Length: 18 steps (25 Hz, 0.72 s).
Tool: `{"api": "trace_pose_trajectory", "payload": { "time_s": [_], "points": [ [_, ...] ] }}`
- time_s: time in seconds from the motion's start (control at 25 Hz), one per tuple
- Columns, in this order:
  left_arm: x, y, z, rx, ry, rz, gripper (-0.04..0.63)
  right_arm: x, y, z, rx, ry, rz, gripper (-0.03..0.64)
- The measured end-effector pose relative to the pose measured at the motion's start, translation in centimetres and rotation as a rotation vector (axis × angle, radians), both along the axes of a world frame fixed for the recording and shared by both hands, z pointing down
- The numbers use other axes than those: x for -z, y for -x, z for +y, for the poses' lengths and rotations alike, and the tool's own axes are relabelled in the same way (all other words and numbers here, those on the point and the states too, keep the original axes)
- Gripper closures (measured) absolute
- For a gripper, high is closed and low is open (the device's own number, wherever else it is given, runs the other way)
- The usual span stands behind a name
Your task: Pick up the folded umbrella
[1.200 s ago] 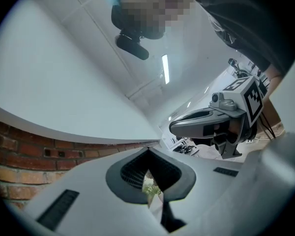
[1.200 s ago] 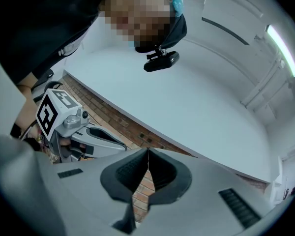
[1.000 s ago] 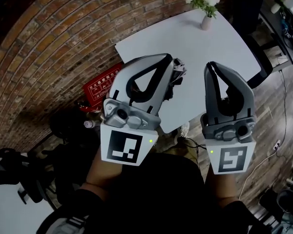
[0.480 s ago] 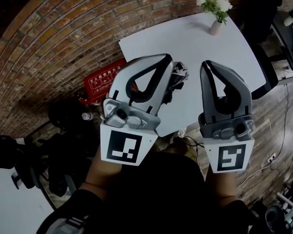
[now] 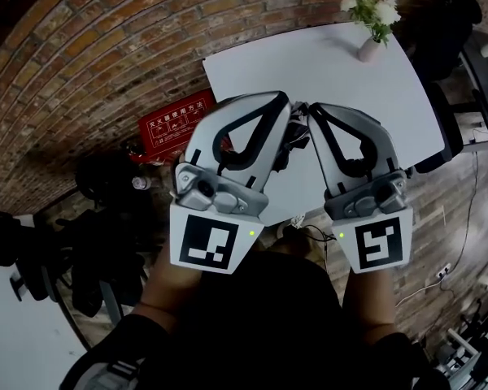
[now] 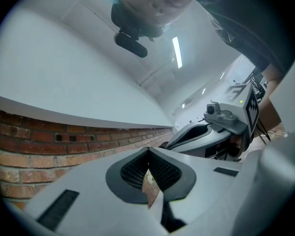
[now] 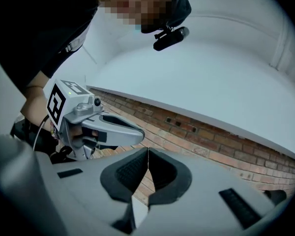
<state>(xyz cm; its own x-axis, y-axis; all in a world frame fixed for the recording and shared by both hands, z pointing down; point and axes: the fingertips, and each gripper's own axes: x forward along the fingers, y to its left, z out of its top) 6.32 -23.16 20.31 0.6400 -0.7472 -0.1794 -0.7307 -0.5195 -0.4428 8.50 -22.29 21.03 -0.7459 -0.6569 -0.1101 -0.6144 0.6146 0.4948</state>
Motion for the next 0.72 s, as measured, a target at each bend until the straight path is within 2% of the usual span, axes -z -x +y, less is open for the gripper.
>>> {"api": "trace_pose_trajectory", "payload": {
  "time_s": [0.16, 0.32, 0.48, 0.72],
  "points": [
    [-1.0, 0.6, 0.2, 0.004, 0.026, 0.009, 0.583, -2.2, 1.5, -0.6, 0.062, 0.067, 0.063, 0.588],
    [-1.5, 1.5, 0.4, 0.031, 0.030, 0.043, 0.583, -4.1, 2.8, -1.1, 0.118, 0.092, 0.138, 0.580],
    [-2.2, 2.0, 0.4, 0.045, 0.042, 0.027, 0.583, -7.0, 3.7, -1.1, 0.178, 0.128, 0.275, 0.526],
    [-3.0, 3.0, 0.5, 0.063, 0.057, 0.031, 0.583, -11.9, 4.8, -0.2, 0.281, 0.188, 0.476, 0.508]
  ]
}}
